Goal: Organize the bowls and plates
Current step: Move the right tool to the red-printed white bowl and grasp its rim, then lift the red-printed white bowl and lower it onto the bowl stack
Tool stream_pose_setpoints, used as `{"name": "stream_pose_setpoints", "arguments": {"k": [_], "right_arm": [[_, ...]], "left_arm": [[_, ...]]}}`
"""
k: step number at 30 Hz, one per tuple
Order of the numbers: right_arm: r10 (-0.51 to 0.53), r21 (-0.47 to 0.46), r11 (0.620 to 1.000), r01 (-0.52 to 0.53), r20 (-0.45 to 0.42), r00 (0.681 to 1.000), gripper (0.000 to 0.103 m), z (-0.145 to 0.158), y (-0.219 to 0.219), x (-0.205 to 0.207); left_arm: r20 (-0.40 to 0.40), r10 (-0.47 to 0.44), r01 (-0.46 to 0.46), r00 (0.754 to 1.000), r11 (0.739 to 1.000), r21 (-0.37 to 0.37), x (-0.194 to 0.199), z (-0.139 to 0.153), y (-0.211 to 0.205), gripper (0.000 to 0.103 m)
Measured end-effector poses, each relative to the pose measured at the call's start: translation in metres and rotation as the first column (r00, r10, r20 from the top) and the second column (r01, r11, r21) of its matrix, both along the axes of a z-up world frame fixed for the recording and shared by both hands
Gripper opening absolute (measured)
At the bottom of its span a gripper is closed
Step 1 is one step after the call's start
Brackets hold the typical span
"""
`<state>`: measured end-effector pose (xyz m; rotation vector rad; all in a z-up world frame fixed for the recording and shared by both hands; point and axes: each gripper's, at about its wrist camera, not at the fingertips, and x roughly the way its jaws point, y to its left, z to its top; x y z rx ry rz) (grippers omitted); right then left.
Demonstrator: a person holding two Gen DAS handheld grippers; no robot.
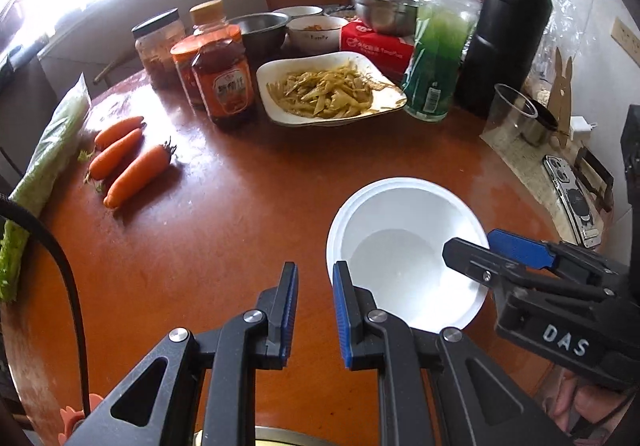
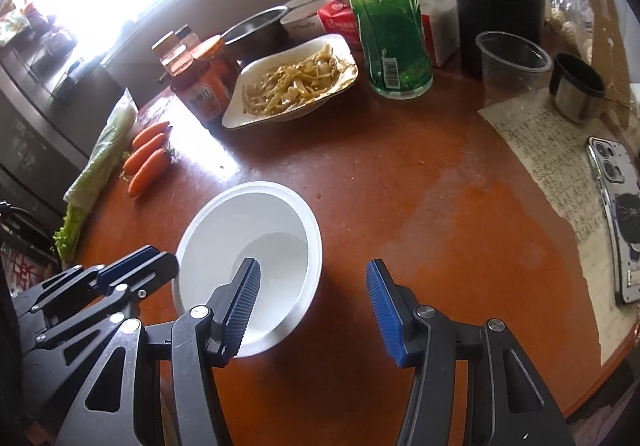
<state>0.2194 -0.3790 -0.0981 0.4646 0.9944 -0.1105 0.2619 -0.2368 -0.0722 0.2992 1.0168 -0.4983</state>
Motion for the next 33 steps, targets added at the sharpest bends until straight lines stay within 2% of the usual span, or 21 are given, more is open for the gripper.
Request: {"name": "stream_pose_setpoints", "arguments": {"k": [4,9,12,14,17,21,23,33], "right_arm": [[0.016,0.008,1.000,-0.016,-0.011,1.000,0.057,-0.005,0.002,0.007],[0.029,0.011,1.000,-0.029,-0.020,0.999,0.057,-0.009,0.006,0.012],[0.031,0.020,0.999,-0.030,-0.024,0.999,0.057,-0.011,0.005,0.014],[0.036,0.022,0.999,-0.036,-0.031,0.999,0.056,-0.013,0.005,0.015],[0.050,0.031,0.998,-0.048,-0.039,0.998,0.039,-0.016,0.006,0.018],[0.052,0.016,0.999,-0.051,-0.059,0.997,0.028,-0.020,0.007,0.019],[0.052,0.025,0.998,-0.051,-0.063,0.997,0.025,-0.022,0.005,0.019],[0.048,0.015,0.999,-0.047,-0.051,0.998,0.021,-0.019,0.002,0.017]], "left_arm": [[-0.008,-0.011,0.011,1.000,1.000,0.023,0.001,0.000,0.000,0.018],[-0.027,-0.056,0.055,0.998,0.997,-0.053,-0.003,0.007,-0.003,0.018],[-0.024,-0.084,0.082,0.996,0.995,-0.052,-0.005,0.010,-0.010,0.018],[-0.048,-0.098,0.096,0.994,0.994,-0.044,-0.003,0.005,-0.016,0.018],[-0.077,-0.093,0.091,0.993,0.995,-0.030,0.001,-0.004,-0.020,0.018],[-0.114,-0.080,0.076,0.990,0.996,-0.038,0.006,-0.012,-0.020,0.018],[-0.122,-0.076,0.072,0.990,0.997,-0.030,0.007,-0.016,-0.020,0.018],[-0.124,-0.073,0.070,0.990,0.997,-0.028,0.010,-0.020,-0.023,0.018]]}}
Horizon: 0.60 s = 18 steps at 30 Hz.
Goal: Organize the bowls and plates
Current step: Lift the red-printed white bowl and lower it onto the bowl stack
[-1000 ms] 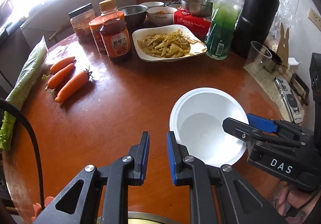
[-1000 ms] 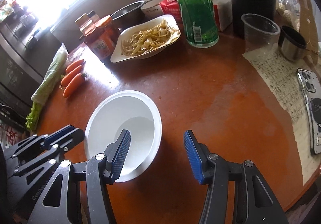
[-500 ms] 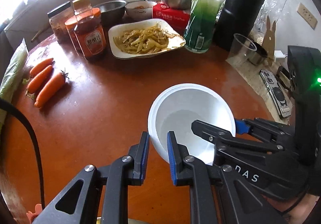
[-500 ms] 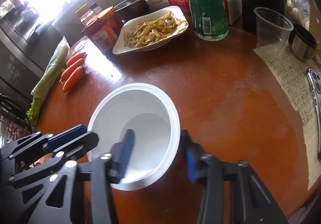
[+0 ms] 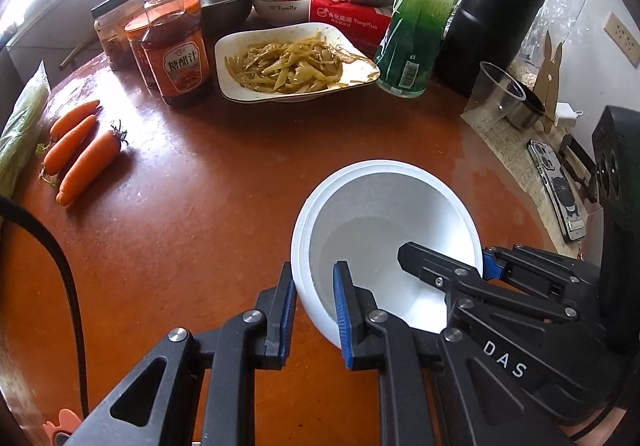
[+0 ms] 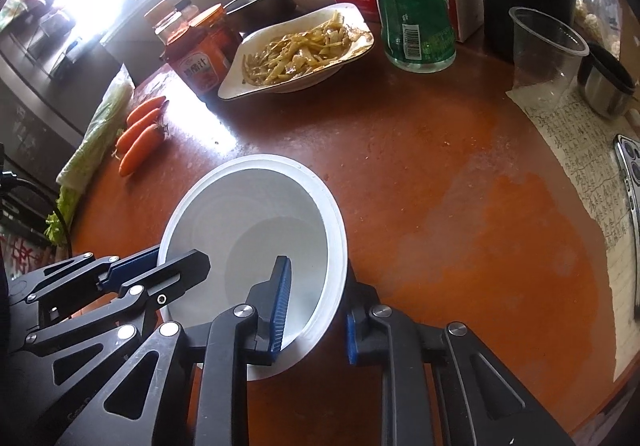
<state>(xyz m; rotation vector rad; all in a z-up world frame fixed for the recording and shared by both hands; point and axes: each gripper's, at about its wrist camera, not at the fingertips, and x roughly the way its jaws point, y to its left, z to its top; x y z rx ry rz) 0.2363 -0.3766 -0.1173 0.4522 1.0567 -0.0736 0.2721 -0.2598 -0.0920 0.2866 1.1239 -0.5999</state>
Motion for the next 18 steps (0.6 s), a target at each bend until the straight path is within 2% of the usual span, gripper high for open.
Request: {"name": "stream_pose_setpoints", "arguments": {"k": [18], "right_arm": [[-0.013,-0.039,0.999,0.015,0.066,0.998,0.019,0.029,0.010,-0.020]], "left_arm": [[0.088,0.019,-0.015,0.996,0.999,-0.046,-0.022,0.029,0.011,0.018]]}}
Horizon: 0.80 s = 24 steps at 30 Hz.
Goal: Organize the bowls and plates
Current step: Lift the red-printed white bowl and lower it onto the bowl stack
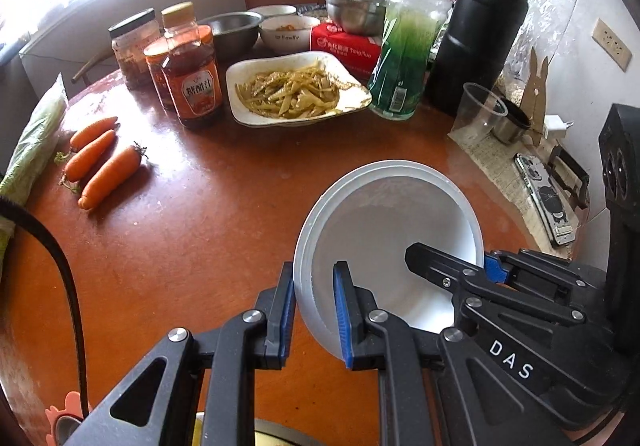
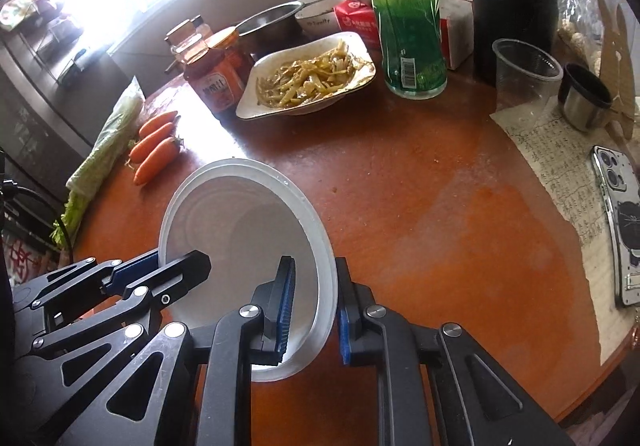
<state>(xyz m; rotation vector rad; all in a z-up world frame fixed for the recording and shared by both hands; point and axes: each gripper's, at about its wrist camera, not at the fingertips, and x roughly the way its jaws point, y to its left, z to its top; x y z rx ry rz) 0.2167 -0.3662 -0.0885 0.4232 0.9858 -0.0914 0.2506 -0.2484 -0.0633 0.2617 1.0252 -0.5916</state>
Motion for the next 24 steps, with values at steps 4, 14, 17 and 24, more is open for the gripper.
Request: {"name": "stream_pose_setpoints", "arguments": {"k": [4,14,17,24], "right_arm": [[0.018,-0.015,1.000,-0.018,0.023,1.000,0.019,0.015,0.009,-0.010],[0.085,-0.075,0.994,-0.077,0.097,0.992,0.019,0.060,0.058,-0.056],[0.109,-0.088,0.991,-0.099,0.114,0.988,0.019,0.069,0.078,-0.072],[0.164,-0.123,0.981,-0.149,0.127,0.978,0.019,0.076,0.125,-0.101]], "left_arm": [[0.021,0.008,-0.008,1.000,1.000,0.002,-0.012,0.012,0.009,0.018],[0.109,0.048,-0.044,0.993,0.998,-0.037,-0.063,0.058,0.055,0.018],[0.137,0.070,-0.062,0.988,0.996,-0.060,-0.080,0.068,0.073,0.018],[0.186,0.129,-0.117,0.974,0.990,-0.075,-0.116,0.076,0.116,0.018]]}}
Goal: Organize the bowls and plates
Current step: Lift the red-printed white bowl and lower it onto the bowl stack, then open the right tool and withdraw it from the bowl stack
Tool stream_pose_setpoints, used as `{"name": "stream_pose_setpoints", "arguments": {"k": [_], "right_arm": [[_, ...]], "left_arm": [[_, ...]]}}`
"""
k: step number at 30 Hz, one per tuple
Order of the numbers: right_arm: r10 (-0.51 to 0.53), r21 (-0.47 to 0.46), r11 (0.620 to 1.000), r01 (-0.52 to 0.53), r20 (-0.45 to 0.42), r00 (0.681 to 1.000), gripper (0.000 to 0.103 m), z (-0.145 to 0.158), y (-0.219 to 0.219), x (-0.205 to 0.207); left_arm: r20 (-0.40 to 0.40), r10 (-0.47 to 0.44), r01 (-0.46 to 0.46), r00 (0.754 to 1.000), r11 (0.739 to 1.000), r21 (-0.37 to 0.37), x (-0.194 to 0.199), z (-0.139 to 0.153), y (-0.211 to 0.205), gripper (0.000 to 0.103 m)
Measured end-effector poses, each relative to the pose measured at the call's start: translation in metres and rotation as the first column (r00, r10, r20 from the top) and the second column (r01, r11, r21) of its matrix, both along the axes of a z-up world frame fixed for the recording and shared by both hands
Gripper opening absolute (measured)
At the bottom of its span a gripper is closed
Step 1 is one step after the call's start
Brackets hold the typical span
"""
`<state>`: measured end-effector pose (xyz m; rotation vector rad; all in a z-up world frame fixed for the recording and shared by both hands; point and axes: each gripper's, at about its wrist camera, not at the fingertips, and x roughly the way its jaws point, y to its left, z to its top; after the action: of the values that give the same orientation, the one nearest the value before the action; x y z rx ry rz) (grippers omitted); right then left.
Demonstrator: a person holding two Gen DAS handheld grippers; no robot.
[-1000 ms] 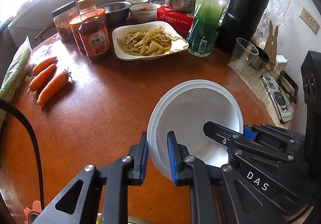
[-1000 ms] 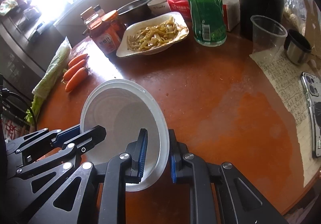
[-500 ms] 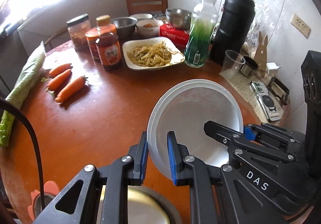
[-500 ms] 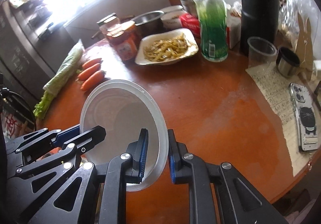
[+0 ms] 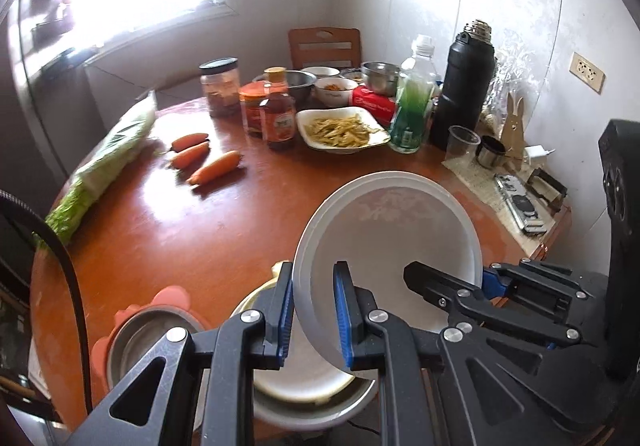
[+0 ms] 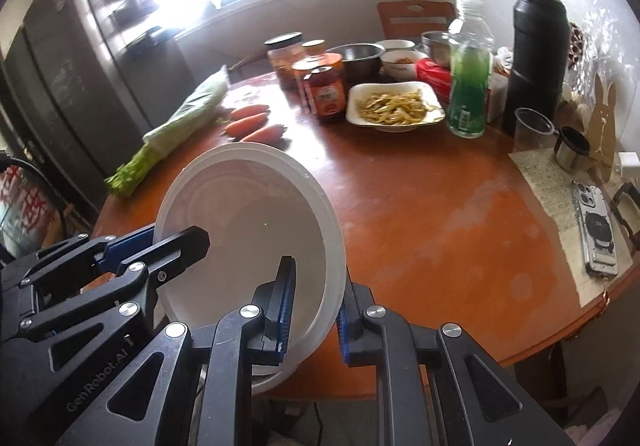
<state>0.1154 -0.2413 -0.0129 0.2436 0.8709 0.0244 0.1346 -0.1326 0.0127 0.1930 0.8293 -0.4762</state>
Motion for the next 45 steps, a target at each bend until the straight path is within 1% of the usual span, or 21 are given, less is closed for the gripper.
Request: {"name": "stream_pose_setpoints", "arguments": {"k": [4,8,14,17,24,28,32,39,42,44,45], "right_arm": [[0.032,0.014,0.999,-0.032,-0.017,0.999,0.019,-0.010,0.021,-0.007],[0.051,0.002,0.999,-0.051,-0.044,0.998,0.019,-0.021,0.038,-0.007],[0.061,0.015,0.998,-0.060,-0.112,0.992,0.019,-0.050,0.045,0.000],[0.055,0.012,0.998,-0.054,-0.127,0.990,0.019,-0.056,0.043,0.006],[0.062,0.011,0.998,-0.061,-0.142,0.988,0.019,-0.062,0.043,0.015],[0.074,0.013,0.997,-0.073,-0.159,0.985,0.019,-0.068,0.048,0.019],[0.076,-0.002,0.997,-0.077,-0.174,0.982,0.021,-0.074,0.052,0.023],[0.069,-0.010,0.997,-0.072,-0.179,0.981,0.021,-0.075,0.050,0.027],[0.067,0.001,0.998,-0.068,-0.184,0.981,0.022,-0.076,0.049,0.029],[0.065,0.016,0.998,-0.063,-0.186,0.980,0.022,-0.075,0.048,0.029],[0.067,0.022,0.998,-0.064,-0.184,0.981,0.024,-0.074,0.048,0.029]], "left_arm": [[-0.021,0.033,-0.033,0.999,0.999,-0.003,-0.011,-0.010,0.022,0.018],[-0.031,0.062,-0.062,0.998,0.998,0.006,-0.015,-0.024,0.036,0.018],[-0.081,0.079,-0.076,0.994,0.996,0.040,-0.011,-0.052,0.043,0.018],[-0.103,0.076,-0.072,0.992,0.996,0.045,-0.007,-0.061,0.042,0.018],[-0.117,0.084,-0.079,0.990,0.996,0.045,0.002,-0.071,0.044,0.018],[-0.119,0.097,-0.090,0.988,0.994,0.066,0.008,-0.076,0.043,0.019],[-0.130,0.103,-0.095,0.986,0.993,0.071,0.013,-0.082,0.043,0.019],[-0.155,0.101,-0.091,0.983,0.993,0.073,0.016,-0.091,0.042,0.019],[-0.166,0.099,-0.088,0.981,0.994,0.068,0.018,-0.094,0.043,0.019],[-0.156,0.108,-0.098,0.982,0.993,0.065,0.018,-0.093,0.045,0.019],[-0.149,0.110,-0.101,0.983,0.993,0.063,0.017,-0.092,0.046,0.019]]}}
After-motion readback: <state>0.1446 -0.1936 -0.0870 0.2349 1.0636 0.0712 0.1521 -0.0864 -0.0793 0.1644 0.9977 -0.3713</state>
